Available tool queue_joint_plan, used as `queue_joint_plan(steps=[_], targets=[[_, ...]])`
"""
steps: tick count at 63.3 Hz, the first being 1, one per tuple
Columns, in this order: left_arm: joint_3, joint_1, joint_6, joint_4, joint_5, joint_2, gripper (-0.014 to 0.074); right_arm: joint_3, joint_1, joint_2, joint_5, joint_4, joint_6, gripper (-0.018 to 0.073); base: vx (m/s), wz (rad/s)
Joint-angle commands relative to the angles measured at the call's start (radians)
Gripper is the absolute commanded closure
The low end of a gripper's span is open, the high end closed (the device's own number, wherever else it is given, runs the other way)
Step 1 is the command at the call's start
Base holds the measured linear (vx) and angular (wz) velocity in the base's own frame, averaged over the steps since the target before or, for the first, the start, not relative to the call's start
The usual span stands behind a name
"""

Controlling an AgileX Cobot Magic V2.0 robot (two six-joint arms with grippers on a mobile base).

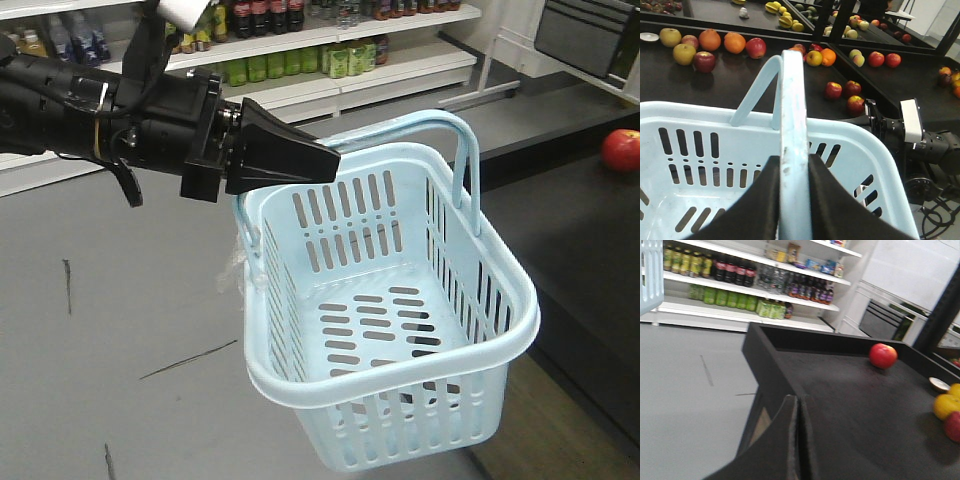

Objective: Pick three apples into basket with both arms
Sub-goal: 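Drive the base toward the table with apples and oranges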

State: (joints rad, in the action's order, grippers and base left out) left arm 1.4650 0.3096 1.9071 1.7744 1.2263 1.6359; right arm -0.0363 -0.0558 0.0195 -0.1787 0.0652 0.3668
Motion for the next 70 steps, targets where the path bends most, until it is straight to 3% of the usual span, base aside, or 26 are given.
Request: queue_joint_plan(steps=[1, 36, 70], targets=[[0.03, 0.001, 0.006, 0.043, 0.118, -0.047, 0.0604, -0.001, -0.005, 0.0, 0.076, -0.005, 0.007, 0.0563, 0.11, -0.44], [0.03, 0.001, 0.006, 0.043, 0.118, -0.047, 0.0604, -0.001, -0.005, 0.0, 0.076, -0.005, 0.007, 0.0563, 0.1, -0.38], [0.03, 0.001, 0.006, 0.043, 0.118, -0.047, 0.0604, -0.001, -0.005, 0.0, 0.076, -0.005, 0.007, 0.0563, 0.07, -0.18]])
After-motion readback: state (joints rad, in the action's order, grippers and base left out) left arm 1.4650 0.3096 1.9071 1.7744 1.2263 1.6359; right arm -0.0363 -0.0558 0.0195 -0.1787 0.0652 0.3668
